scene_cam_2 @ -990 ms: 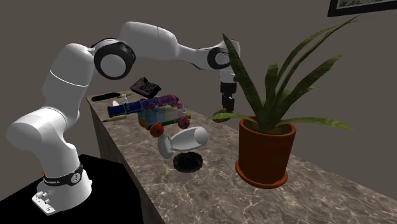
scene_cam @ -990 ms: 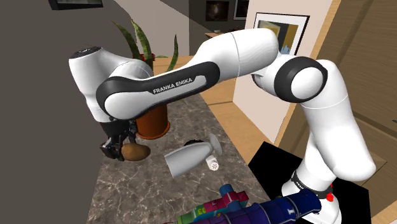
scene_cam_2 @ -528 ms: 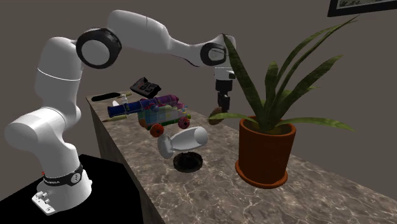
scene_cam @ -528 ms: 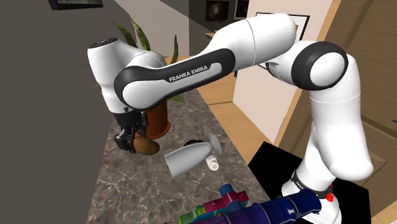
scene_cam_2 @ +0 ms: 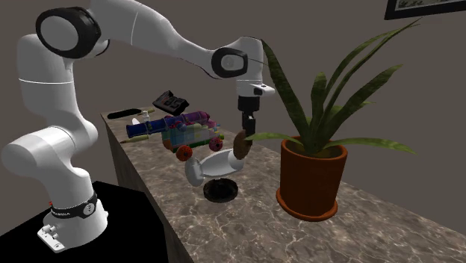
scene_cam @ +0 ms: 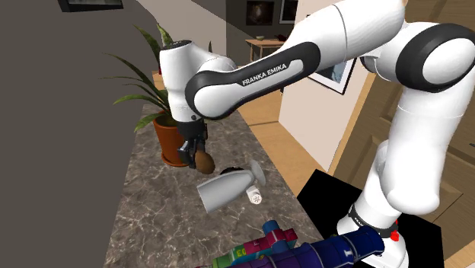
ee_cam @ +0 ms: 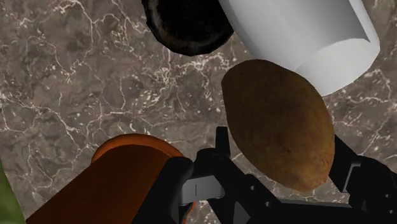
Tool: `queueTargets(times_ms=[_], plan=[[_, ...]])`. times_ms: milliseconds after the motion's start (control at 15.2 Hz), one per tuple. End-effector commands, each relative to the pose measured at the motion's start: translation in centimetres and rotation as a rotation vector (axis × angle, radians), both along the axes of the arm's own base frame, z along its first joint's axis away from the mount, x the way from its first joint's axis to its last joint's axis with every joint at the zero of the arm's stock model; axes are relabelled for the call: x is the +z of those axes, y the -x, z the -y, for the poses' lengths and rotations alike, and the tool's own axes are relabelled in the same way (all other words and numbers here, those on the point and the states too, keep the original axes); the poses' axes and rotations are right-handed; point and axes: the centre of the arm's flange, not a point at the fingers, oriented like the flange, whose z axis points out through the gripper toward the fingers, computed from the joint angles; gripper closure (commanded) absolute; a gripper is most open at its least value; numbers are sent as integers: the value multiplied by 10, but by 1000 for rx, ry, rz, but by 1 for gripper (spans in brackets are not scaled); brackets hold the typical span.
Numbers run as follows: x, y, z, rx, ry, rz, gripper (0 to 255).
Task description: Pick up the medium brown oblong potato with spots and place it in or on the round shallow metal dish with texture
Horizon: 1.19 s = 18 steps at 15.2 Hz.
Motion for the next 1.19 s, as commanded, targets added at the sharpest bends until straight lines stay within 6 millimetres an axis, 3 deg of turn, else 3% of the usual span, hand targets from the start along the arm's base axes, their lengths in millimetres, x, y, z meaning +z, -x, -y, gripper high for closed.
queueTargets(times_ms=[0,396,1122], plan=[[-3,10,26,0,0,0,255],[-2,38,108,0,0,0,255],[-60,38,108,0,0,0,255]])
